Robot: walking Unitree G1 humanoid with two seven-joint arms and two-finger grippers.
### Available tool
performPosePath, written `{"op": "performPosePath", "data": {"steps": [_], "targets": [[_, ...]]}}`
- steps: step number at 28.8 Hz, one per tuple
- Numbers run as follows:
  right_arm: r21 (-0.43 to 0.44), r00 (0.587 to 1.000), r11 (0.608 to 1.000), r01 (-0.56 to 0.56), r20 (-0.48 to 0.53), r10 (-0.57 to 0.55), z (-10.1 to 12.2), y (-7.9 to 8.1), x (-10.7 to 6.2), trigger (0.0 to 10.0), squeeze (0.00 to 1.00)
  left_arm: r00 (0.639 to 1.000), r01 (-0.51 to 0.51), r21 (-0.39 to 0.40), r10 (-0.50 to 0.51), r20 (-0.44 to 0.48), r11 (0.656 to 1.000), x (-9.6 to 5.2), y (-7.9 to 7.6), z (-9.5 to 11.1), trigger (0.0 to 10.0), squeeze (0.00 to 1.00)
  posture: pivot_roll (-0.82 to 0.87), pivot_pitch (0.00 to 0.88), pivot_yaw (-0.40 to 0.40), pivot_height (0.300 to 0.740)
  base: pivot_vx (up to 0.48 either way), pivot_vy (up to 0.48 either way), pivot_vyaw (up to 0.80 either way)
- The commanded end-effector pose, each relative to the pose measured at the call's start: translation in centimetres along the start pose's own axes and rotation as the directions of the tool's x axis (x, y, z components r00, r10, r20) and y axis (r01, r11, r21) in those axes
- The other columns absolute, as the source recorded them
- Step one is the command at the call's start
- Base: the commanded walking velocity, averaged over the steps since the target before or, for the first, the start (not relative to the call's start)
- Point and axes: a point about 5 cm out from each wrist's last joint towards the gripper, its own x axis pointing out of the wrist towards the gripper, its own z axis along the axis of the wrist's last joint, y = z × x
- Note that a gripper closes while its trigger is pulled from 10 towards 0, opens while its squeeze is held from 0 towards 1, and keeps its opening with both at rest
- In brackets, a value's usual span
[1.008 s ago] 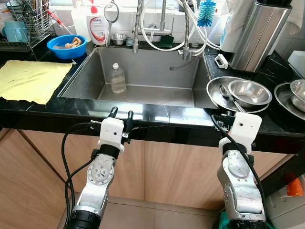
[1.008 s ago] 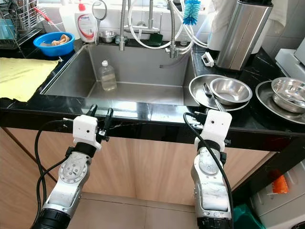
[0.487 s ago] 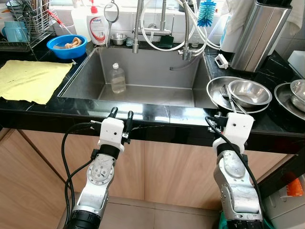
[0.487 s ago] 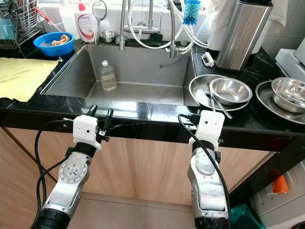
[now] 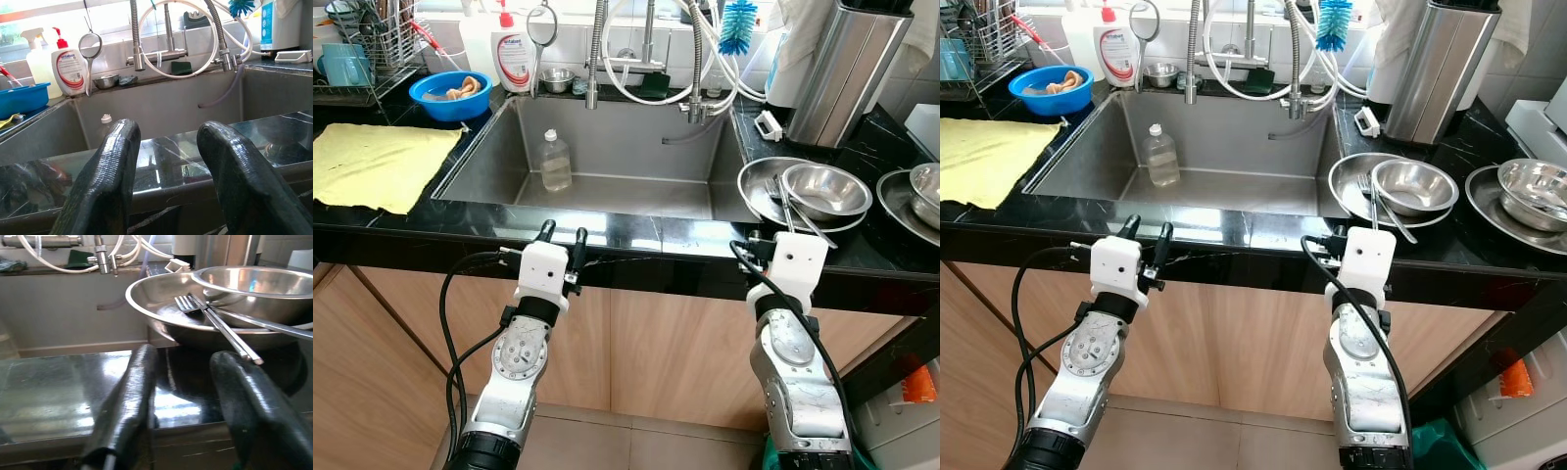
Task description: Kitchen organization
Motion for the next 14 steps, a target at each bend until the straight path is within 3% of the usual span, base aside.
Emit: {"op": "performPosePath", "data": {"steps": [1,8,9,14], "targets": [[0.002,1.000,1.000,0.014,0.010,-0.014,0.25,-0.25,0.01,10.0,1.00,1.000,0.021,0.016,-0.021,-0.012,1.000,-0.09,-0.46,-0.30,10.0,0.00,-0.14,0.000,-0.038,0.706,0.000,0.000,0.00],[0.005,1.000,1.000,0.013,0.008,-0.013,0.25,-0.11,-0.10,10.0,0.99,0.999,0.035,0.024,-0.034,-0.008,0.999,-0.06,-0.68,-0.26,10.0,0.00,-0.14,0.000,-0.039,0.706,0.000,0.000,0.00],[-0.003,1.000,1.000,0.014,0.002,-0.014,0.17,-0.09,-0.10,10.0,0.00,0.999,0.034,0.023,-0.034,-0.008,0.999,-0.06,-0.69,-0.26,10.0,0.00,-0.14,0.000,-0.039,0.706,0.000,0.000,0.00],[-0.016,1.000,1.000,0.017,-0.020,-0.017,-0.16,-0.09,-0.11,10.0,0.00,0.999,0.035,0.024,-0.035,-0.009,0.999,-0.09,-0.73,-0.28,10.0,0.00,-0.14,0.000,-0.041,0.706,0.000,0.000,0.00]]}}
